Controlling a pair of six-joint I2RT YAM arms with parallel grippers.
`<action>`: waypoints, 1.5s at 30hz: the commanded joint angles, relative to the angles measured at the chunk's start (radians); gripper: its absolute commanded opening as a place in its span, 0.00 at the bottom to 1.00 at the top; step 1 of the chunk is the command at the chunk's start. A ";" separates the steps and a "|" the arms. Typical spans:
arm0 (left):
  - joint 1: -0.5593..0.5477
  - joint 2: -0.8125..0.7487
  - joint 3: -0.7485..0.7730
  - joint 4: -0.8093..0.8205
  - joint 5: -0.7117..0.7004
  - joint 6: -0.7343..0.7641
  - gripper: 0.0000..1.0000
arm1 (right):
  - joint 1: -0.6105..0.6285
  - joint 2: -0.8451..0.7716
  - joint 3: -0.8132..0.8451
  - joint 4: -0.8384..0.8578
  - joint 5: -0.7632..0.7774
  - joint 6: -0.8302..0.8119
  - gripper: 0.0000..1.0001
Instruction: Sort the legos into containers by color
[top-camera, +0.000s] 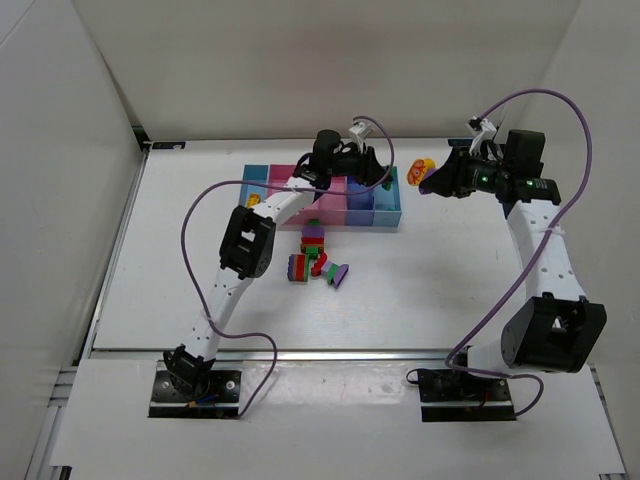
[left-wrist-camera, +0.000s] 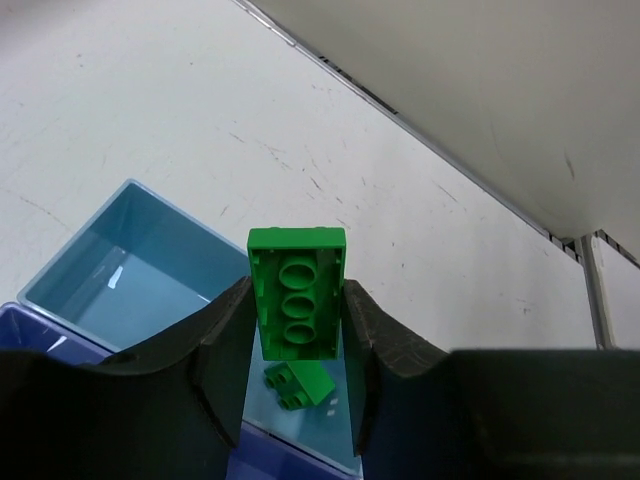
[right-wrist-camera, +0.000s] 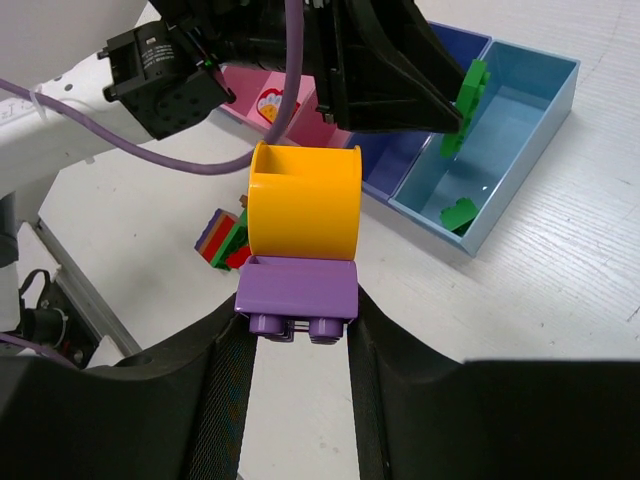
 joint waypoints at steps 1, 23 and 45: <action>-0.023 -0.002 0.072 -0.033 -0.026 0.035 0.51 | -0.008 0.016 0.053 -0.010 -0.009 -0.004 0.00; 0.214 -0.430 -0.144 -0.098 0.183 -0.117 0.74 | -0.033 0.126 0.023 0.036 -0.329 -0.148 0.00; 0.328 -0.795 -0.807 0.525 0.689 -0.597 0.82 | 0.348 0.408 0.284 0.026 -0.736 -0.133 0.00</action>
